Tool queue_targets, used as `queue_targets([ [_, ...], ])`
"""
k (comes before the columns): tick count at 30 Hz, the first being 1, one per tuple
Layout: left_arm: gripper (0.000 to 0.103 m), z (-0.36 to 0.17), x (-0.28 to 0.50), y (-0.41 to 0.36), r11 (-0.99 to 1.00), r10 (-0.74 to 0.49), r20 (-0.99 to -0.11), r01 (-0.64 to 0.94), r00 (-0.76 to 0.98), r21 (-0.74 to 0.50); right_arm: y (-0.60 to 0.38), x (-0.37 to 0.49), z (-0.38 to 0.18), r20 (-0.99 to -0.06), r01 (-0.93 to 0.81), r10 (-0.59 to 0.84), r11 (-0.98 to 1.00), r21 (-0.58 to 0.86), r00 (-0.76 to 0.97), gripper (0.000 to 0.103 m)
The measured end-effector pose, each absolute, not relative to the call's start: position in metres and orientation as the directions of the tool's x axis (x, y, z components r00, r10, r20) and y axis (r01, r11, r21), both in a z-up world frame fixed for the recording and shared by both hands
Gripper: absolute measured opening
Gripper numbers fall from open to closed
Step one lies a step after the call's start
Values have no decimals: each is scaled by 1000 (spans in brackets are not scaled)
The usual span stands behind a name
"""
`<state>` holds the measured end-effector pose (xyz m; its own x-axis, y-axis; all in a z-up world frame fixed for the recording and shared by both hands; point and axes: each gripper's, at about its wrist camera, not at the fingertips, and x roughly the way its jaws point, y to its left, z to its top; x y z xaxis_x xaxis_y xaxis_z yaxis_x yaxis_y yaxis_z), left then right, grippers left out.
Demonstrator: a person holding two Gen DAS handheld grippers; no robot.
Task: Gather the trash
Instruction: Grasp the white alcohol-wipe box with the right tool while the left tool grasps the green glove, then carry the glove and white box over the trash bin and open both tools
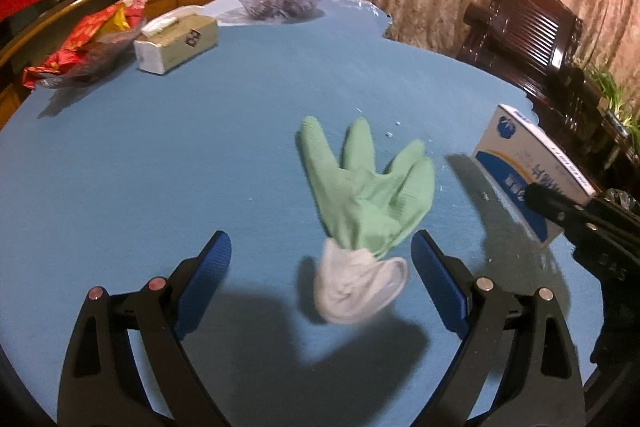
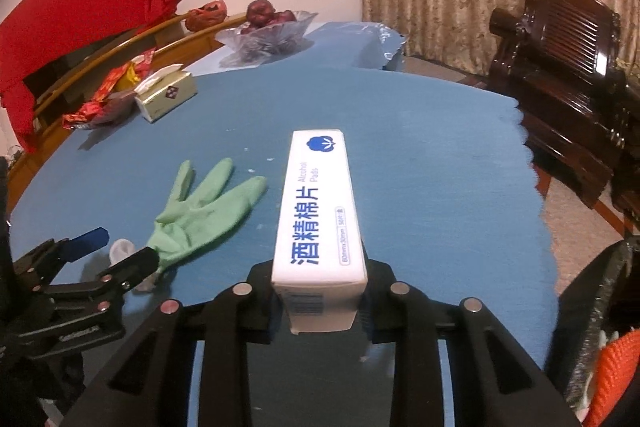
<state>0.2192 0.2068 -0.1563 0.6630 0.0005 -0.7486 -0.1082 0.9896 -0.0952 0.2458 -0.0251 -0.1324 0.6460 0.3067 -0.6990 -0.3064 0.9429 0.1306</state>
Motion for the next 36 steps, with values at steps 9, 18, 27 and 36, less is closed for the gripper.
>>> queue_targets([
  [9,50,-172,234,190,993,-19,-782,-82,623,-90,-36,249,-139,-717,-291,302,946,144,628,30],
  [18,27,-151,223,186,985,-29,-755,-108,655,-132,-40,242,-132,-711,-308,318,940,148,627,30],
  [27,27,-106,199,175,988,-10,-698,-102,716,-118,-47,228,-109,-686,-321,343,932,167,642,30],
  [36,26,-74,177,156,987,-28,-661,-83,750,-136,-59,206,-78,-649,-334,360,927,169,670,30],
])
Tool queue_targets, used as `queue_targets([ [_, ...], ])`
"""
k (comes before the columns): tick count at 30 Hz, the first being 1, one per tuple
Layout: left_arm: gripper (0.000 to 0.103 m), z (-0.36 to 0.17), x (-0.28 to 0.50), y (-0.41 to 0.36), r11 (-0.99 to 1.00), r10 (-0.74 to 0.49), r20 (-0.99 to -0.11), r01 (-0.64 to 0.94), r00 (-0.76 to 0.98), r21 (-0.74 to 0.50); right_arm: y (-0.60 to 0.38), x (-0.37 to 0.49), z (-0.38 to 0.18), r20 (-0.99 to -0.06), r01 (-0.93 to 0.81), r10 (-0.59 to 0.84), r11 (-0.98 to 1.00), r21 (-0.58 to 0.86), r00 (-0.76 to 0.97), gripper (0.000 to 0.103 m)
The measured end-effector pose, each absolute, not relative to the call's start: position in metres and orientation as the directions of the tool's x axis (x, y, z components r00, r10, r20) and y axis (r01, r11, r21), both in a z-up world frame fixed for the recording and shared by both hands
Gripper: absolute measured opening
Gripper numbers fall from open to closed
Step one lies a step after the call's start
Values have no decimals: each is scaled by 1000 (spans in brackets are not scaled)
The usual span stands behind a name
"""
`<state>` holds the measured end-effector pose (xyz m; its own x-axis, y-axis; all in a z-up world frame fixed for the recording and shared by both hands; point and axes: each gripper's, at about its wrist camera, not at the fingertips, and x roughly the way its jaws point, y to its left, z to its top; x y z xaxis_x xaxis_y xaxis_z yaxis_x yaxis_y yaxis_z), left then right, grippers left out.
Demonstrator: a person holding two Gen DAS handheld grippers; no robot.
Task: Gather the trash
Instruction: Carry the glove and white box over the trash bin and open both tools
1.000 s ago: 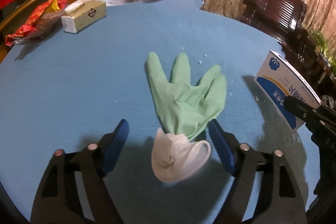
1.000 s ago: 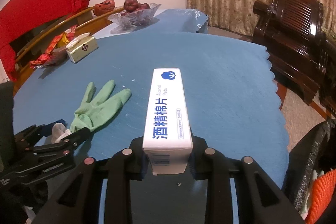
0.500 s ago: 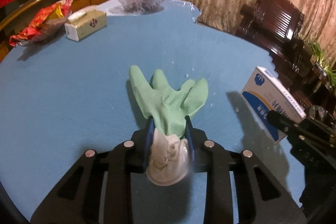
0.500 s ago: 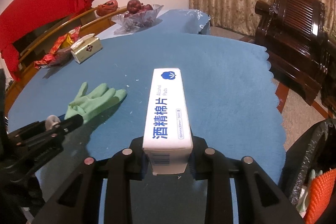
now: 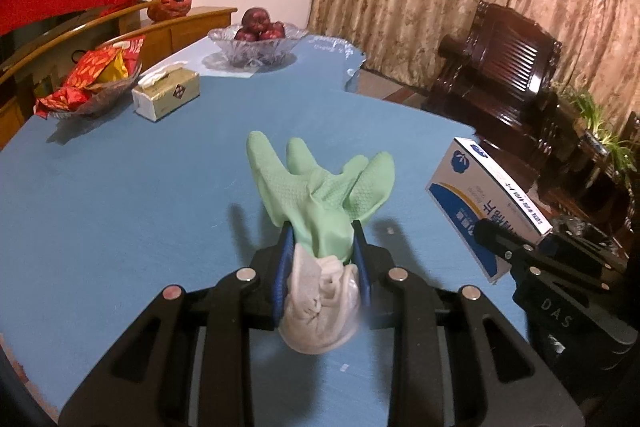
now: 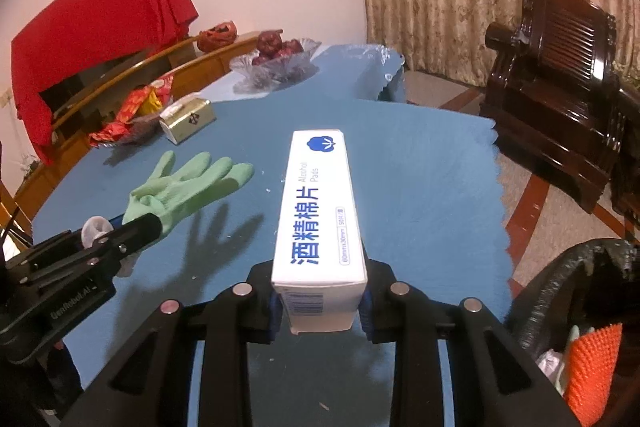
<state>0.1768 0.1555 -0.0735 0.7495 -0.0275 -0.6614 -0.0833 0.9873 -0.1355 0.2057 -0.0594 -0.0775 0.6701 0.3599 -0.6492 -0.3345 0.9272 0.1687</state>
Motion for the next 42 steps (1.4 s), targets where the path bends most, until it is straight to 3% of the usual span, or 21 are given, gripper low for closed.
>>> queue_targets([
  [23,26,-27,113,68,984,-158,-592,76,790,-160,-149,129,-25,-575,-262,300,953,150,761,30],
  [42,26,-23,98,-49,941,-331,-583,306,742,-145,-276,85,-17,-555,-46,111,990,130,825,30],
])
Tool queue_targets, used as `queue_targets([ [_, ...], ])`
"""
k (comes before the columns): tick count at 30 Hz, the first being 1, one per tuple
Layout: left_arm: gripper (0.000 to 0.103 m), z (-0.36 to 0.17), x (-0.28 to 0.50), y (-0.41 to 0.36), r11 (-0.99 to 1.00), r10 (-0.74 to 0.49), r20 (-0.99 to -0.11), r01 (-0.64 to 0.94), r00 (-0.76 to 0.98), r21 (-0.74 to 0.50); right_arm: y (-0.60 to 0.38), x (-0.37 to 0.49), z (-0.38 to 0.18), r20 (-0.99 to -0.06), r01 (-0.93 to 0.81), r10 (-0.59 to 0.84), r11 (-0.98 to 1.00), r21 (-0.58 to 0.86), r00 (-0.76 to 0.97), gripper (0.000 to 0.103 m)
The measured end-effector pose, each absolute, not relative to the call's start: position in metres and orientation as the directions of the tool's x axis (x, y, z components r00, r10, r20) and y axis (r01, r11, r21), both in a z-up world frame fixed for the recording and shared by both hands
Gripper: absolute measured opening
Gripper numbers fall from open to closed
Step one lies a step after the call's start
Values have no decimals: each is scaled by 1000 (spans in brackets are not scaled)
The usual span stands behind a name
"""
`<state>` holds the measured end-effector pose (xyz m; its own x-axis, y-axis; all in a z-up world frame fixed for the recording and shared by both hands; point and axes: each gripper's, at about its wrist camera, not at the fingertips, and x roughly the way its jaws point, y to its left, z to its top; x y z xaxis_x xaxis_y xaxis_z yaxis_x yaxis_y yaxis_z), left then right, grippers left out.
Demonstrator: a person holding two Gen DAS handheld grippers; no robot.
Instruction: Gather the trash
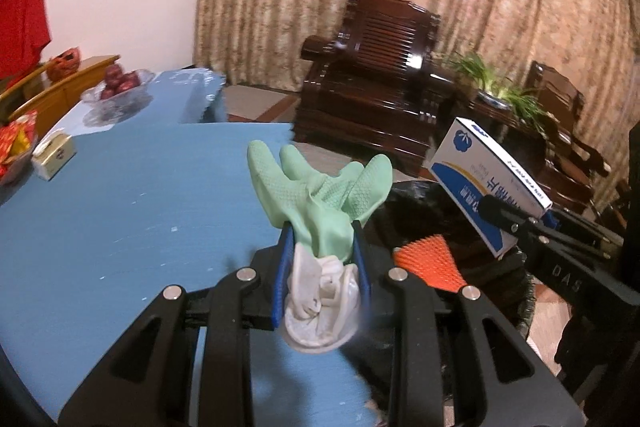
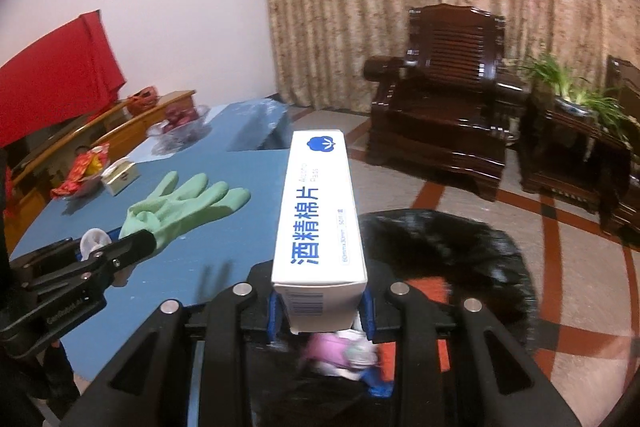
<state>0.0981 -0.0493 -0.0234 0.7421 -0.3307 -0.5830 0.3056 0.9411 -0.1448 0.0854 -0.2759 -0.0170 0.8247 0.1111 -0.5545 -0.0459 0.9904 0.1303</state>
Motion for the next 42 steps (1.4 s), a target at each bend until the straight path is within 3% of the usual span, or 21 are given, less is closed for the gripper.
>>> queue_targets([
  [22,27,-66,138,-169,871,-456,-613,466,646,-157,-365,96,-55,-625,108,-28,990,91,780,30],
  [26,33,-75,151,-177,861,-470,-628,480,620,-170,-371,103,-66,-640,111,-36,991,76,767,32],
  [30,54,-77,158,-177,857,-481,-622,479,618,-187,-374,106,-76,-653,125,-55,990,60,755,47],
  [32,57,-75,157,-177,856,-482,-618,483,621,-182,-377,104,-78,-656,133,-56,989,67,752,54],
  [35,68,-68,154,-172,858,-479,-611,482,631,-175,-378,96,-75,-645,142,-65,988,67,761,81],
  [38,83,-59,148,-167,868,-461,-602,472,653,-153,-377,91,-69,-632,138,-65,988,68,772,95],
  [42,90,-45,135,-150,880,-439,-591,456,677,-131,-372,83,-57,-621,122,-45,989,83,782,97],
])
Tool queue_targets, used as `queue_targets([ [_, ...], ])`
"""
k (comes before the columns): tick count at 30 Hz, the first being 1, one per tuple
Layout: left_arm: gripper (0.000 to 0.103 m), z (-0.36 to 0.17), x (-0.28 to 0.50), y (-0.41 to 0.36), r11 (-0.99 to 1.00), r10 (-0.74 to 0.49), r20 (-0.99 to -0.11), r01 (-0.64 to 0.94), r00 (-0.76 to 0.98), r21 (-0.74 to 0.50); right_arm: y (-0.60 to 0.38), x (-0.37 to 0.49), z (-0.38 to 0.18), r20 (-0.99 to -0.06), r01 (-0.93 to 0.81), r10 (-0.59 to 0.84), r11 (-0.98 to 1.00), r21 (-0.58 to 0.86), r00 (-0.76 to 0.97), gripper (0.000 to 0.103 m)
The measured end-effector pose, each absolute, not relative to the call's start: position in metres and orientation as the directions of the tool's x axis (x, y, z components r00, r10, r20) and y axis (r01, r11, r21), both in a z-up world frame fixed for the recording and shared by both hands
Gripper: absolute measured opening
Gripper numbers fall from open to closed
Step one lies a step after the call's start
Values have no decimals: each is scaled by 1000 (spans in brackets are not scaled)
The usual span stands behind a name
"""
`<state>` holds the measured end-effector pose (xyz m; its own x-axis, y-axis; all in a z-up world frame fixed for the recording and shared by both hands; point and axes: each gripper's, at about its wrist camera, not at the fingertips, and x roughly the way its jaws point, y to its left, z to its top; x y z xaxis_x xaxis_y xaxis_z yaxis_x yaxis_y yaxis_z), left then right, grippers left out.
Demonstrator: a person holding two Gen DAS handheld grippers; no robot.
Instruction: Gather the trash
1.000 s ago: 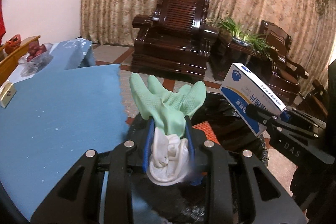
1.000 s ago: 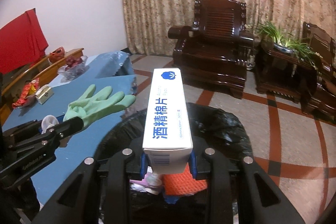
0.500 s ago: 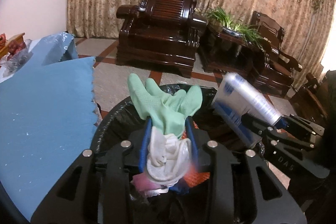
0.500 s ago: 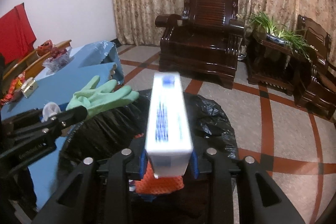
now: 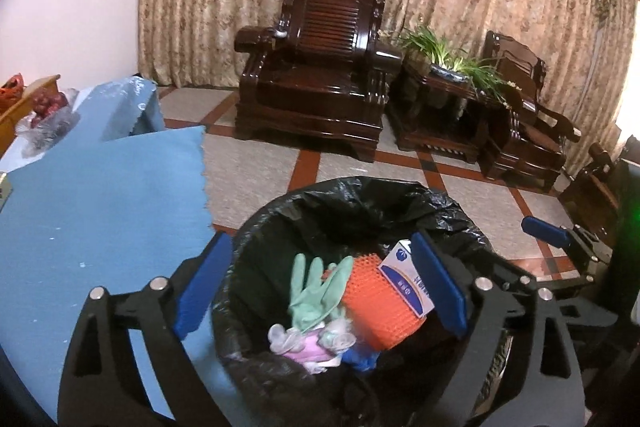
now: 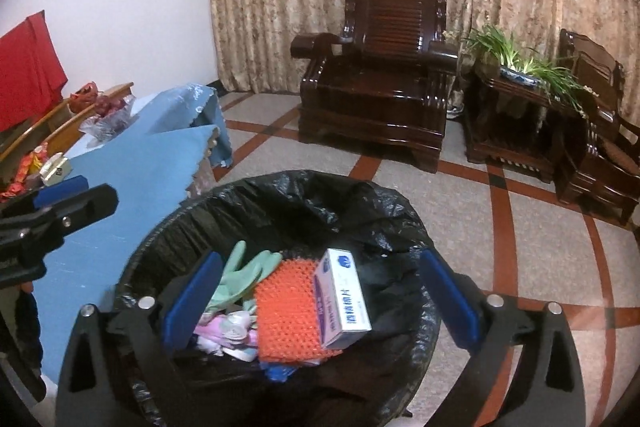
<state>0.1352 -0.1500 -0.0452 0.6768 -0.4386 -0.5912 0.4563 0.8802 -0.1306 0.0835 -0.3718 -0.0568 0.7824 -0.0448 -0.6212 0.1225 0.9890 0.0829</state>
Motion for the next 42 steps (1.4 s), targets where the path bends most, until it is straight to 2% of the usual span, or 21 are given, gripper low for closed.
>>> queue_targets([
  [17,92,-7,69,-71,930,-344,-550,356,761,-91,-324,38,-5,-568,9,64,992,125,821,97],
  [42,92,29,11,-40,951,-302,-456,299,837,-81,-279,-2,36,-501,-74,107,994,86,859,97],
])
